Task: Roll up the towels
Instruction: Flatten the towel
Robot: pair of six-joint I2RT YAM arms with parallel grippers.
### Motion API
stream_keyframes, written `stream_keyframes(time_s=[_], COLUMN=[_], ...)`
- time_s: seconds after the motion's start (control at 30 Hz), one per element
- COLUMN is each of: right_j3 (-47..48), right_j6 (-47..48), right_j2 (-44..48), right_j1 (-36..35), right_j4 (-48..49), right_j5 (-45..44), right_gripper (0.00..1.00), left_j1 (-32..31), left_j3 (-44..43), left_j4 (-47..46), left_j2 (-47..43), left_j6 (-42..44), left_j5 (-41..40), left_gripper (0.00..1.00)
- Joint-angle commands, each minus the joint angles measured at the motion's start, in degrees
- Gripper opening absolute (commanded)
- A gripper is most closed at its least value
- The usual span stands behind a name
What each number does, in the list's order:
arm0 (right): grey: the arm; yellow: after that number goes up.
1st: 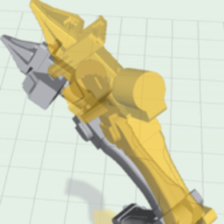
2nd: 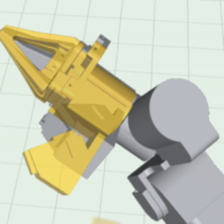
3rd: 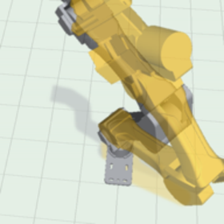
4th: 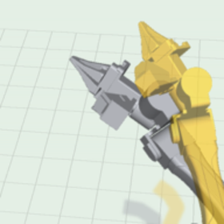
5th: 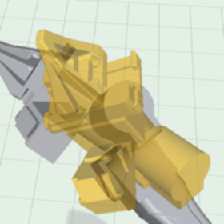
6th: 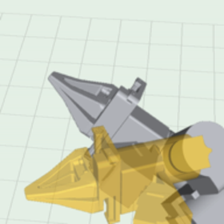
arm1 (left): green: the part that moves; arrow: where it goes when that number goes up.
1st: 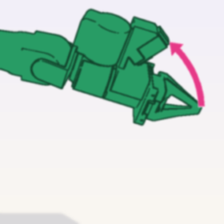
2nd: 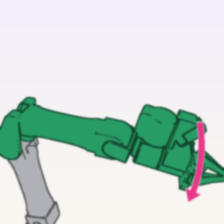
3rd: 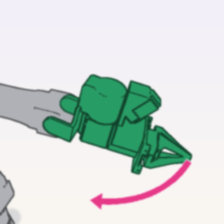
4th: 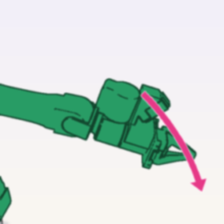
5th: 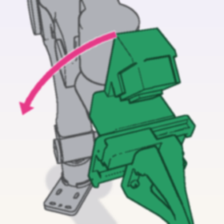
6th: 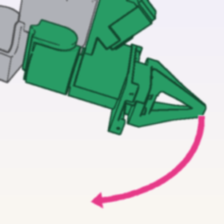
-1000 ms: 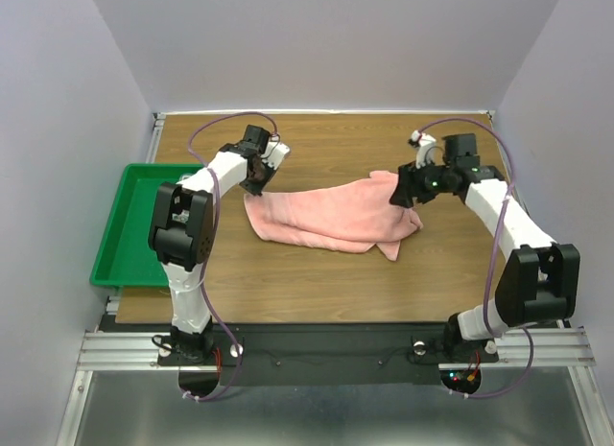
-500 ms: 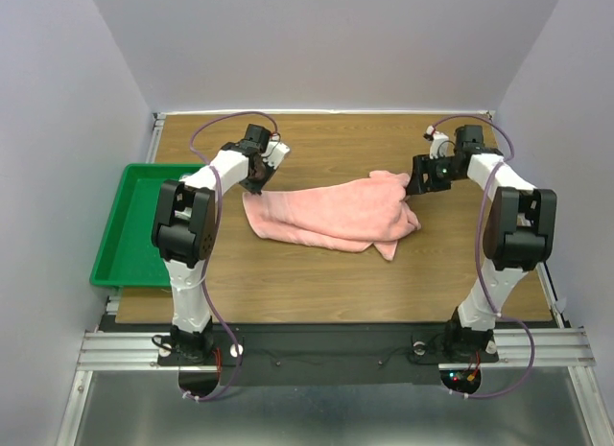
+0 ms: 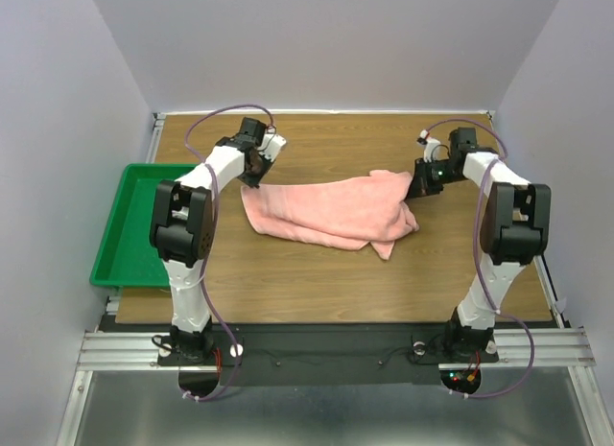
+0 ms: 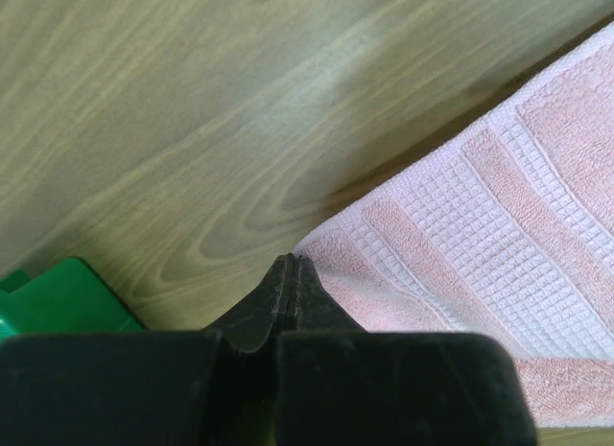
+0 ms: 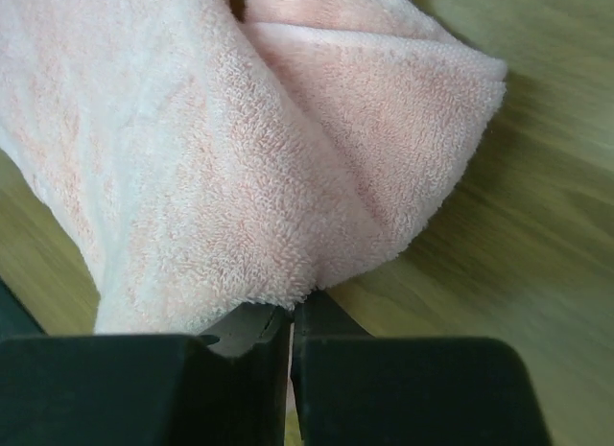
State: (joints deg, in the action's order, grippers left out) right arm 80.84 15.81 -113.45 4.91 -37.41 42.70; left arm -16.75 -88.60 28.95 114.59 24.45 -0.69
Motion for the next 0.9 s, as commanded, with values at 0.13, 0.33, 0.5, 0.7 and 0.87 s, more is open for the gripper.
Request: stream_keyframes(time_s=[0.13, 0.33, 0.5, 0.7, 0.87], right_j3=[7.9, 18.7, 11.9, -4.5, -13.7], right_j6=[14.3, 25.5, 25.3, 15.8, 15.1], right_j2=[22.8, 22.5, 23.2, 22.5, 27.6], right_j1=[0.8, -1.2, -13.8, -26.9, -26.9], right_j4=[-6.7, -20.8, -23.3, -19.0, -16.3], right_j5=[-21.6, -28.5, -33.9, -30.0, -31.8], right_gripper=[0.01, 0.00, 0.01, 0.01, 0.01], left_j1=[2.6, 2.5, 2.4, 2.4, 1.0], left_j3=[-6.6, -7.6, -3.4, 3.6, 1.2], left_j4=[1.1, 1.6, 2.0, 0.7, -2.4], left_j2=[-10.0, -17.5, -21.3, -20.2, -14.8], left_j6=[-0.5, -1.8, -1.5, -1.6, -3.6], left_j5=[4.5, 13.3, 16.9, 21.1, 23.3], left_gripper=[0.00, 0.00, 0.00, 0.22, 0.61])
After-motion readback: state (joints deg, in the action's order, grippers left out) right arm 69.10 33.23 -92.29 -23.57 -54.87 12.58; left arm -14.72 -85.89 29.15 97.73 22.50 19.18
